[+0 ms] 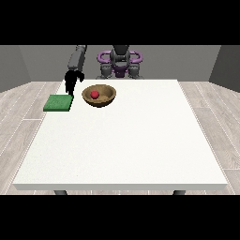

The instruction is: Pick the cup and pour the ball into the bowl, then pick the bowl and place it on the pad

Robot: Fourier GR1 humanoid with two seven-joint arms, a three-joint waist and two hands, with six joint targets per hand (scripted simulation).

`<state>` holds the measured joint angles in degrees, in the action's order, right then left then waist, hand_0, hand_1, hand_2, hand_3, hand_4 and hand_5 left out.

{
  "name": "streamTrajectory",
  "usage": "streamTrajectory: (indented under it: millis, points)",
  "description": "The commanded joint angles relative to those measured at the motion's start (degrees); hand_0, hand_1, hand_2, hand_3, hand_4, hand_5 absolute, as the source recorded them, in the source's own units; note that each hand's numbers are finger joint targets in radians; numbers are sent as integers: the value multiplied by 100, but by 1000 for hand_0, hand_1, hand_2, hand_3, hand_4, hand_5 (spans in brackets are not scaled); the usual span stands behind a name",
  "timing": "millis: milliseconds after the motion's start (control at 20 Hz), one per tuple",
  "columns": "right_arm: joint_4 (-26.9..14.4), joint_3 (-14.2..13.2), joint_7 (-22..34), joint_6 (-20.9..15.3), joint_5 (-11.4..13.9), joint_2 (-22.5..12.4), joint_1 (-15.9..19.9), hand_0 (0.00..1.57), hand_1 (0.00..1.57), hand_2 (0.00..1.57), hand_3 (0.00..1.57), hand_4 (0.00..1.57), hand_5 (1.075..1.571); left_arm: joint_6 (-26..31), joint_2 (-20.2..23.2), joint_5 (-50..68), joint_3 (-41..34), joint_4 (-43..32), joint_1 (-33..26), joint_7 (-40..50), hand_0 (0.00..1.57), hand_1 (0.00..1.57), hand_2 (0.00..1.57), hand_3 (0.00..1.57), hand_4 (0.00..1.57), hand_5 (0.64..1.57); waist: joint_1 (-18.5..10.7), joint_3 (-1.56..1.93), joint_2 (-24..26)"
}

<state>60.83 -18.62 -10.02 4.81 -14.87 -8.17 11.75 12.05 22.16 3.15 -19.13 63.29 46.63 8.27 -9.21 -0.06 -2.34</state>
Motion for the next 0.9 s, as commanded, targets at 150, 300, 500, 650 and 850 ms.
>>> streamTrajectory:
  millis: [150,300,500,650,850]
  points:
    - [-736,182,-358,-203,121,261,557,0,0,0,0,611,1557,510,634,639,-475,10,-257,102,0,0,0,0,984,1552,270,8,-238]
    - [-878,383,-742,-68,277,389,444,0,0,0,0,574,1559,847,1037,720,-642,-89,-468,-204,0,0,0,0,1008,1536,396,7,-446]
    - [-1924,23,-1400,237,142,27,549,0,0,0,0,529,1553,545,649,862,-434,610,-786,180,0,0,0,0,1014,1532,156,12,-298]
    - [-2432,-220,-1834,354,32,-189,830,0,0,0,0,509,1552,781,714,1099,-429,891,-771,163,0,0,0,0,1019,1533,-29,13,-635]
    - [-2463,-38,-1679,355,114,-197,1070,0,0,0,0,469,1548,754,1163,1148,-677,690,-629,150,0,0,0,0,1013,1539,264,11,-757]
